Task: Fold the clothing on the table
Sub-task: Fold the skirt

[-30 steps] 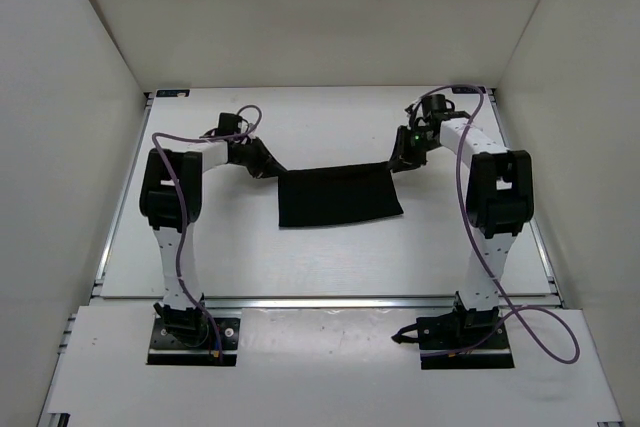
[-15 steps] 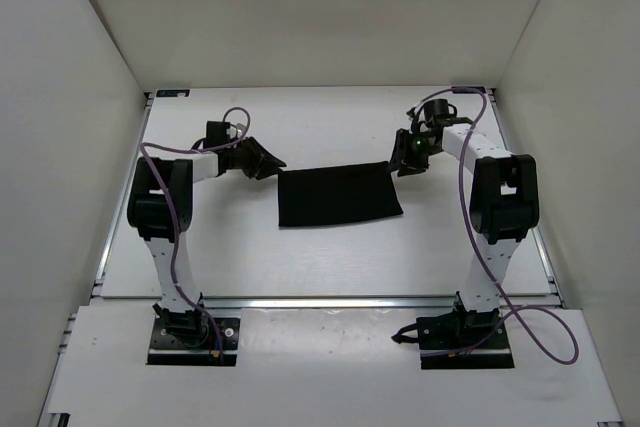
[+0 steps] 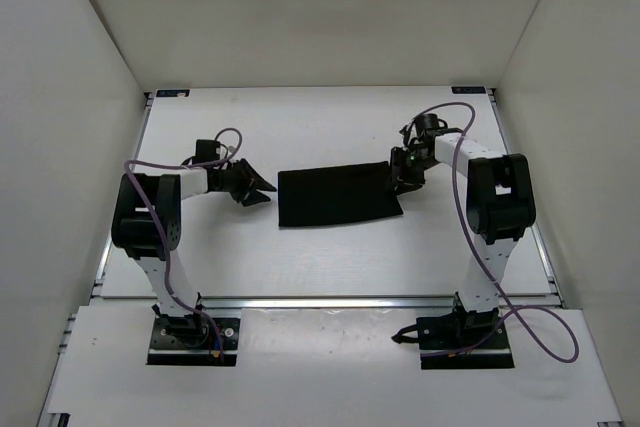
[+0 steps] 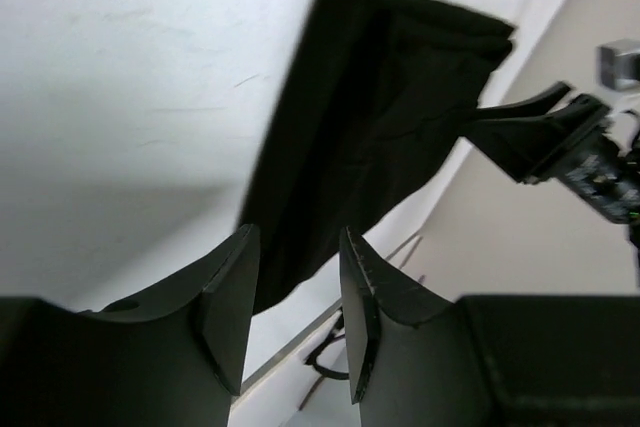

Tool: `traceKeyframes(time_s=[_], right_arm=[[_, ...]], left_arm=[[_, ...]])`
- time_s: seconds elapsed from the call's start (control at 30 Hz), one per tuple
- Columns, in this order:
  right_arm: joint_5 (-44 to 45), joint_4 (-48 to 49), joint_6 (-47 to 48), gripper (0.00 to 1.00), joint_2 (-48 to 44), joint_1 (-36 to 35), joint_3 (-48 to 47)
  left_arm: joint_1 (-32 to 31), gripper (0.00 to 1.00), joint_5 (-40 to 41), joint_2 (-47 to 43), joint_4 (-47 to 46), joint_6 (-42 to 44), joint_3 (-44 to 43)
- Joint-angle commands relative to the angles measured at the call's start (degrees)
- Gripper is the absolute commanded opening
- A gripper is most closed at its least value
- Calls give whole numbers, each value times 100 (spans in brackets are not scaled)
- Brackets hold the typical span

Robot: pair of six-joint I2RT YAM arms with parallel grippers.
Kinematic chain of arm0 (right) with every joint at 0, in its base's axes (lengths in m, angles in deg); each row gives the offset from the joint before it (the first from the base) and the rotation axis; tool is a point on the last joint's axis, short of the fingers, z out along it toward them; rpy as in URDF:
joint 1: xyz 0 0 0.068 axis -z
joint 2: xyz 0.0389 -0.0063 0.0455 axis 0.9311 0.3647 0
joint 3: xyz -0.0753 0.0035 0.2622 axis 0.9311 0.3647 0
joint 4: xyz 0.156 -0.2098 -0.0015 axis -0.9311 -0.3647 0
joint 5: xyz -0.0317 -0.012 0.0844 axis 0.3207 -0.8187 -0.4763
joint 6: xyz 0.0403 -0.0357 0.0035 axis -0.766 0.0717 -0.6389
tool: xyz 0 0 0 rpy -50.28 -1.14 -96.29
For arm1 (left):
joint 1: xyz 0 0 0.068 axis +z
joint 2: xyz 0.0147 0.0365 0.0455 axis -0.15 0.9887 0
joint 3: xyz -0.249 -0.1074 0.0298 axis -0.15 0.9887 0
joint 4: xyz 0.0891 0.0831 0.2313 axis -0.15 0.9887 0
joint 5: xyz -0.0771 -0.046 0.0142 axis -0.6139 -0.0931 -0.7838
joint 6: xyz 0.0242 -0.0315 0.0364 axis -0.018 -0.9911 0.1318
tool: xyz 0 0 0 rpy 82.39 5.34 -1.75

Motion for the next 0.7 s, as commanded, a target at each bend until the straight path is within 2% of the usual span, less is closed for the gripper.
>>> traceKeyframes(time_s=[0.0, 0.03, 0.1, 0.2, 0.23, 0.27, 0.37, 0.5, 0.67], right_arm=[[221, -127, 134, 35, 207, -163, -117], [274, -180, 134, 19, 278, -207, -204], [222, -216, 90, 0, 244, -190, -222], [195, -233, 64, 1, 77, -137, -126], [291, -250, 46, 0, -63, -111, -160], [301, -346, 37, 0, -108, -137, -221], [476, -767, 37, 0, -248, -321, -607], [380, -1286, -225, 0, -354, -593, -1266], [46, -1411, -805, 0, -398, -1129, -2013]], left_arm=[[-106, 49, 266, -213, 239, 386, 92], [-132, 48, 276, -222, 222, 422, 119], [-167, 48, 565, -170, 187, 440, 215], [-255, 34, 671, -47, -102, 387, 303], [-325, 21, 706, -38, -138, 387, 252], [-387, 13, 733, 102, -113, 413, 129], [-580, 1, 786, 243, -94, 396, 31], [-607, 0, 812, 270, -227, 317, 128], [-695, 0, 768, 323, -323, 246, 119]])
